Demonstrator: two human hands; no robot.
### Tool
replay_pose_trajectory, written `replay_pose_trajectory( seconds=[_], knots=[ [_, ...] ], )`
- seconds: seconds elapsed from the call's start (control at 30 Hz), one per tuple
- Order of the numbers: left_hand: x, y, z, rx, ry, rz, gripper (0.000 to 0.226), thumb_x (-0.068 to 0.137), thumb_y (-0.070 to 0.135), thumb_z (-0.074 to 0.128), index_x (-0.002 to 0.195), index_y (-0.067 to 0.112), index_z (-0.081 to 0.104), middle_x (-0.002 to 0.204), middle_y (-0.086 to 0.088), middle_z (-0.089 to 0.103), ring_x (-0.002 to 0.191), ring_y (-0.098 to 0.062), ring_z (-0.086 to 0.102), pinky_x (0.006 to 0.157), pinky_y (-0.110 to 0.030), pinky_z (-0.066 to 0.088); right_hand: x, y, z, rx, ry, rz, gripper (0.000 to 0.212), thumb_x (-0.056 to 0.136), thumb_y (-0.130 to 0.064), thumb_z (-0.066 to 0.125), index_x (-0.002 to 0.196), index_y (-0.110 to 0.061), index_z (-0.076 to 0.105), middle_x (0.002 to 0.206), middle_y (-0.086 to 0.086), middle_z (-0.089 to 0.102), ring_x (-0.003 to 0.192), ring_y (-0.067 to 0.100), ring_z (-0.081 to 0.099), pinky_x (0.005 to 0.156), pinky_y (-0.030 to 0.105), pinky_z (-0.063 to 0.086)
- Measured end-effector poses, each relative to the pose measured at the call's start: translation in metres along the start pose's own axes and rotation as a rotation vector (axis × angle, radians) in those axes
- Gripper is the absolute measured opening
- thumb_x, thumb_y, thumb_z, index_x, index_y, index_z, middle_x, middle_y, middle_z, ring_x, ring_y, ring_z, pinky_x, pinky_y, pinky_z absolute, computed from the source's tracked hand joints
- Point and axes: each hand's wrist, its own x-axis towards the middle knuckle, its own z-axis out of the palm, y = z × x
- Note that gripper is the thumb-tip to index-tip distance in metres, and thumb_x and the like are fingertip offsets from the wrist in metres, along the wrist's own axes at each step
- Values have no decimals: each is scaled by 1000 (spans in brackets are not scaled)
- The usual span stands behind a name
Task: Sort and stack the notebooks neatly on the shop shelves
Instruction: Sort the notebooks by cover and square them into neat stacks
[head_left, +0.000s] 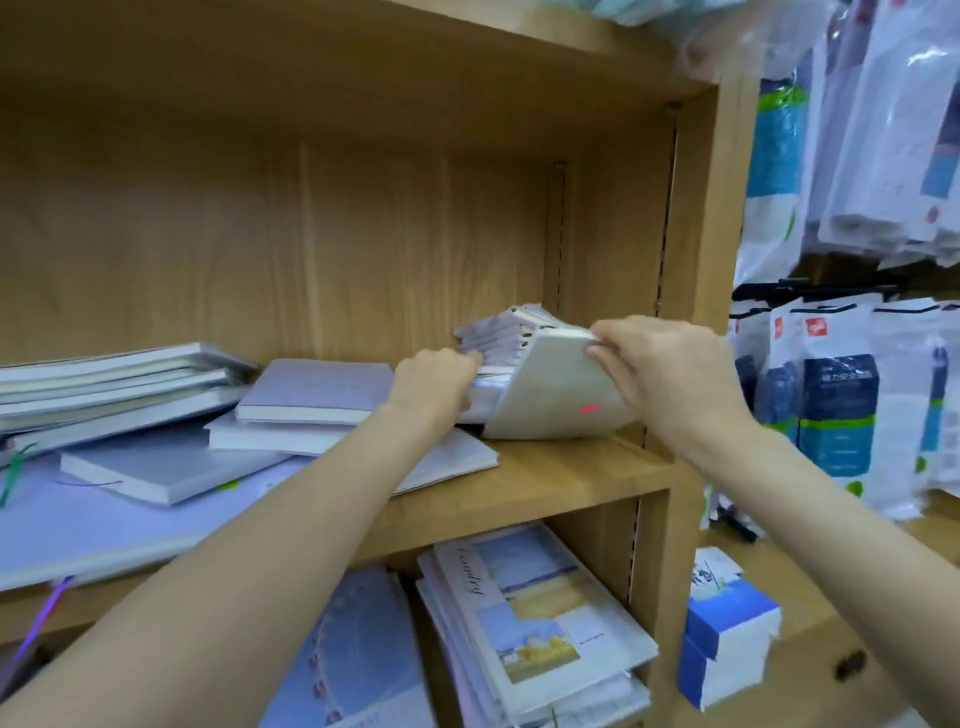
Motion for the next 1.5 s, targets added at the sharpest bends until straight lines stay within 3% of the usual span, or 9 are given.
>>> replay_pose_trajectory(
  seconds=[0.2, 0.37, 0.57, 0.7, 0.87, 1.13, 1.23, 1.33, 1.5],
  knots=[
    [-34, -10, 5, -116, 0, 122, 45, 90, 14, 51, 134, 12, 41, 128, -9, 52, 116, -28, 48, 92, -33, 35, -17, -4, -23, 61, -352, -10, 29, 90, -27, 57, 117, -16, 57, 110, 4, 64, 105, 29, 56, 90, 39, 42],
    [-77, -37, -4, -144, 32, 158, 52, 88, 10, 49, 139, 17, 37, 138, -2, 46, 126, -22, 40, 104, -27, 22, -13, -23, -33, -24, -405, 99, 16, 94, -32, 48, 103, -21, 56, 102, 5, 64, 97, 29, 58, 64, 31, 33],
    [-90, -36, -26, -429, 122, 117, 49, 91, 24, 53, 138, 18, 39, 127, -2, 54, 118, -23, 44, 94, -29, 30, 28, -39, -91, 128, -39, 32, 13, 88, -24, 61, 93, -13, 58, 76, 2, 62, 75, 30, 59, 60, 38, 46],
    [-94, -31, -38, -541, 191, 138, 54, 93, 30, 52, 141, 21, 31, 137, 3, 45, 128, -17, 36, 99, -26, 26, 47, -52, -102, 228, 249, 35, 8, 81, -17, 64, 84, -10, 60, 68, 3, 60, 59, 25, 52, 50, 32, 41],
    [-102, -45, -39, -629, 295, 30, 60, 91, 25, 55, 143, 16, 26, 144, 1, 36, 131, -17, 32, 104, -26, 26, 51, -74, -73, 208, 20, 6, 9, 88, -16, 58, 94, -12, 63, 83, 3, 66, 77, 28, 59, 59, 34, 42],
    [-112, -50, -51, -951, 434, 64, 45, 90, 27, 57, 116, 53, 31, 125, 19, 41, 112, 4, 42, 94, -21, 38, 42, -95, -59, 197, 131, -148, 4, 69, -13, 61, 66, -15, 65, 51, -2, 57, 45, 22, 55, 38, 24, 37],
    [-104, -41, -60, -1050, 516, 50, 30, 92, 15, 54, 108, 40, 52, 118, 12, 47, 105, -6, 52, 93, -32, 47, 36, -90, -68, 256, 79, -235, 17, 68, 2, 68, 78, -13, 69, 60, 0, 64, 53, 23, 60, 50, 28, 47],
    [-91, -30, -74, -1064, 622, -4, 30, 93, 6, 50, 117, 22, 59, 120, 3, 50, 107, -10, 55, 94, -26, 46, 44, -69, -84, 282, 219, -163, 25, 69, 4, 64, 91, -7, 69, 75, 8, 69, 65, 28, 65, 60, 33, 53],
    [-73, -18, -61, -768, 450, 39, 39, 94, 6, 45, 131, 15, 50, 134, 1, 44, 118, -13, 46, 90, -12, 31, 68, -22, -70, 278, 448, -25, 23, 89, -6, 48, 104, -5, 67, 91, 10, 69, 83, 23, 59, 74, 22, 33]
  ],
)
